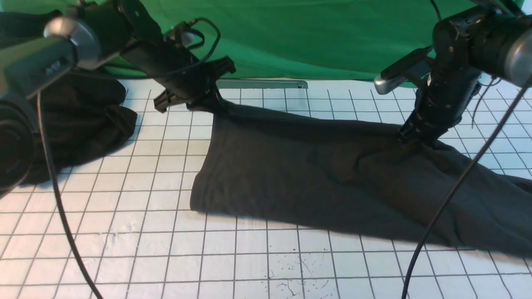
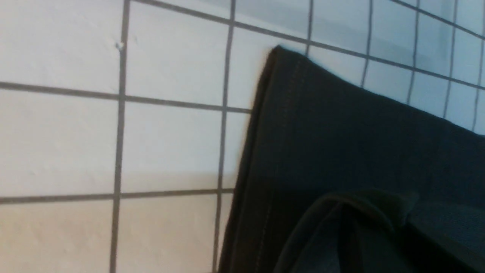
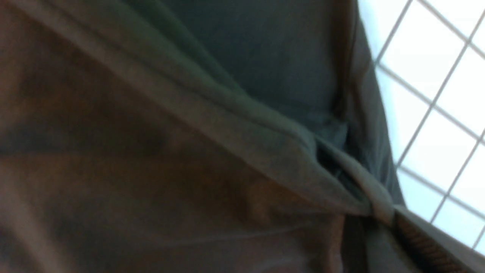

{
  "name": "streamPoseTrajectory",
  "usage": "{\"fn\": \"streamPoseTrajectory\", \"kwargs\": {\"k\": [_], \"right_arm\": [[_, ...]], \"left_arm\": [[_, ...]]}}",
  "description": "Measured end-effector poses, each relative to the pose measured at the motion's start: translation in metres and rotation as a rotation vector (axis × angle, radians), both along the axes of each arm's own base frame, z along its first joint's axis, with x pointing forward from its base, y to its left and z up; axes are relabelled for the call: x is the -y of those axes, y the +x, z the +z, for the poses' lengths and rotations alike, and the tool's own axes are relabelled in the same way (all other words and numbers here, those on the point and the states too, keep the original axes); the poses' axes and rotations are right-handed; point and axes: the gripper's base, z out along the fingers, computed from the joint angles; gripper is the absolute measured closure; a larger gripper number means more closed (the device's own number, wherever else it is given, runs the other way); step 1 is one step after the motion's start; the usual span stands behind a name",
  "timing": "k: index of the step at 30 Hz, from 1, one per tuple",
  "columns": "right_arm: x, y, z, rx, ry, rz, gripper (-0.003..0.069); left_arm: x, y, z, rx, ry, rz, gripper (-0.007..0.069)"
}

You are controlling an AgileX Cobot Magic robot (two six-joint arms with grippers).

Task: Fold a long-sleeved shirt over a white checkered tablecloth.
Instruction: 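Fold the black garment in half by bringing its near edge over to the far edge, then pull the folded dark garment lengthwise by its ends to straighten it flat on the table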

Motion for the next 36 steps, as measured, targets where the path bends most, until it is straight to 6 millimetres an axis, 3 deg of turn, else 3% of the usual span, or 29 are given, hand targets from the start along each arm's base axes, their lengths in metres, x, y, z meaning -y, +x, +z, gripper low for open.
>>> {"fn": "streamPoseTrajectory", "kwargs": {"k": [7,14,18,19,20,22,24,26,27,28,31,34,35,36], "right_arm": [[0.001,0.015,-0.013,0.036,-0.014,0.013,0.0630],[-0.002,0.024,-0.019,0.108,-0.005,0.041,0.0593],[0.000,0.029,-0.018,0.163,-0.006,0.004,0.0461],[0.001,0.030,-0.017,0.176,-0.012,-0.023,0.0384],[0.002,0.030,-0.017,0.176,-0.015,-0.026,0.0371],[0.005,0.029,-0.013,0.175,-0.040,-0.050,0.0251],[0.011,0.028,0.002,0.184,-0.046,-0.087,0.0143],[0.015,0.027,0.013,0.197,-0.046,-0.104,0.0129],[0.025,0.024,0.044,0.235,-0.043,-0.146,0.0137],[0.028,0.022,0.051,0.234,-0.045,-0.161,0.0147],[0.055,0.006,0.105,0.262,-0.031,-0.261,0.0221],[0.086,-0.016,0.141,0.288,0.048,-0.358,0.0258],[0.103,-0.033,0.159,0.305,0.106,-0.409,0.0256],[0.106,-0.034,0.158,0.296,0.111,-0.417,0.0255]], "left_arm": [[0.000,0.011,-0.019,0.025,-0.027,0.064,0.0588],[-0.001,0.018,-0.022,0.081,-0.027,0.098,0.0490],[-0.001,0.020,-0.022,0.101,-0.028,0.109,0.0342],[-0.001,0.020,-0.022,0.100,-0.030,0.109,0.0293],[-0.001,0.020,-0.021,0.101,-0.030,0.109,0.0293],[-0.002,0.020,-0.016,0.092,-0.033,0.095,0.0219],[-0.004,0.020,-0.005,0.079,-0.029,0.048,0.0158],[-0.005,0.021,0.005,0.081,-0.032,0.028,0.0139],[-0.008,0.021,0.023,0.077,-0.033,-0.015,0.0115],[-0.008,0.020,0.025,0.069,-0.034,-0.024,0.0113],[-0.010,0.017,0.055,0.076,-0.037,-0.077,0.0108],[-0.009,0.013,0.078,0.096,-0.038,-0.112,0.0114],[-0.009,0.011,0.086,0.105,-0.038,-0.124,0.0120],[-0.009,0.010,0.087,0.102,-0.037,-0.128,0.0123]]}}
